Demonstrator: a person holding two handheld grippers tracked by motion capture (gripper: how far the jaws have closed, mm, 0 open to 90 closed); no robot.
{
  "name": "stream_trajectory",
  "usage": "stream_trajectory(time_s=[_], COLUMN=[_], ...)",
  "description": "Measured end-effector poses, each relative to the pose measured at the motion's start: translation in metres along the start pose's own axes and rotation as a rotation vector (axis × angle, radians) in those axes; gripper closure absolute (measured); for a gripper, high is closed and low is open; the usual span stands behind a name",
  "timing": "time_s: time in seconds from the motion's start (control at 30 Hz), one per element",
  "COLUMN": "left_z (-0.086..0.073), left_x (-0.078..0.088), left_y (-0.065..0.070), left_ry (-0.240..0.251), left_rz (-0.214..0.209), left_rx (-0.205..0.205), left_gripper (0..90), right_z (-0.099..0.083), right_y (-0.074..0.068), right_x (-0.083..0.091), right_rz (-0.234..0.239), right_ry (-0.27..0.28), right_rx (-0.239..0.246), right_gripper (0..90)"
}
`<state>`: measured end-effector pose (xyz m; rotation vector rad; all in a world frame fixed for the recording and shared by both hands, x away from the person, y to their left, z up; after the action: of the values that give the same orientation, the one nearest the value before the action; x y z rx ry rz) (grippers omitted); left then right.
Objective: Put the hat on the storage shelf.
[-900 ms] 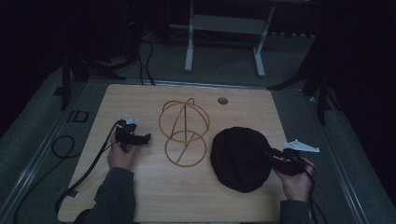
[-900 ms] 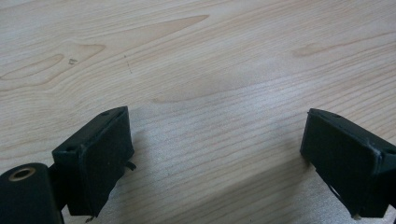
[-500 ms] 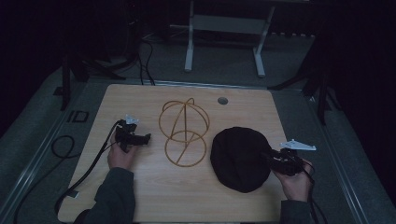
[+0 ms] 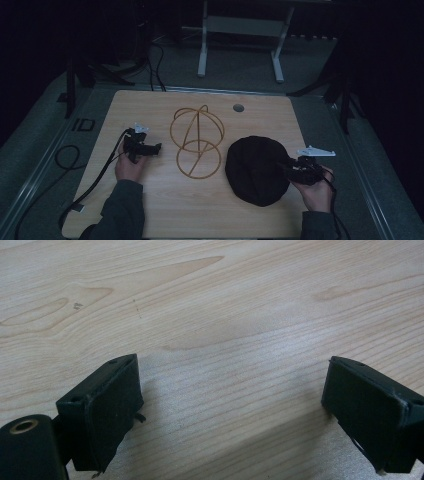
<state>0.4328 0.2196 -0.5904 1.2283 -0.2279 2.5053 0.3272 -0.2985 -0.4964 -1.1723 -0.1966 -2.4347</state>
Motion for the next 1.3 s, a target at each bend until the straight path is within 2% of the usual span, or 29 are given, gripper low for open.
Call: stream_trajectory(time_s=[0.07, 0.27, 0.67, 1.13, 1.3], left_z=[0.0, 0.0, 0.0, 0.0, 0.0], left_x=[0.0, 0.0, 0.0, 0.0, 0.0], left_y=[0.0, 0.0, 0.0, 0.0, 0.0], left_ry=[0.0, 0.0, 0.0, 0.0, 0.0], left_rz=[0.0, 0.0, 0.0, 0.0, 0.0], left_rx=[0.0, 0.0, 0.0, 0.0, 0.0], left_gripper=[8.8, 8.8, 8.7, 8.7, 8.7], right_z=[0.001, 0.008, 0.021, 0.033, 0.039], right_y=[0.0, -0.004, -0.008, -0.001, 0.002], right_x=[0.0, -0.002, -0.006, -0.013, -0.019], right_rz=[-0.001, -0.032, -0.053, -0.077, -0.089], right_ry=[-0.002, -0.038, -0.062, -0.098, -0.132], right_rx=[0.001, 0.051, 0.103, 0.135, 0.155], right_gripper=[46.1, 47.5, 47.2, 46.2, 46.3])
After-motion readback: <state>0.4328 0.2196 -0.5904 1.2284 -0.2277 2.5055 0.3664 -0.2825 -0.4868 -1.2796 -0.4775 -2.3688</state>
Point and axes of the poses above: each handheld gripper's, and its own axes: x roughly backward along the jaws, z roughly out of its top, y roughly to its right, the point moved 3 cm from there along -x, roughly forward along the jaws, and after that the axes turned 7 degrees about -y, right-handed, at the moved point
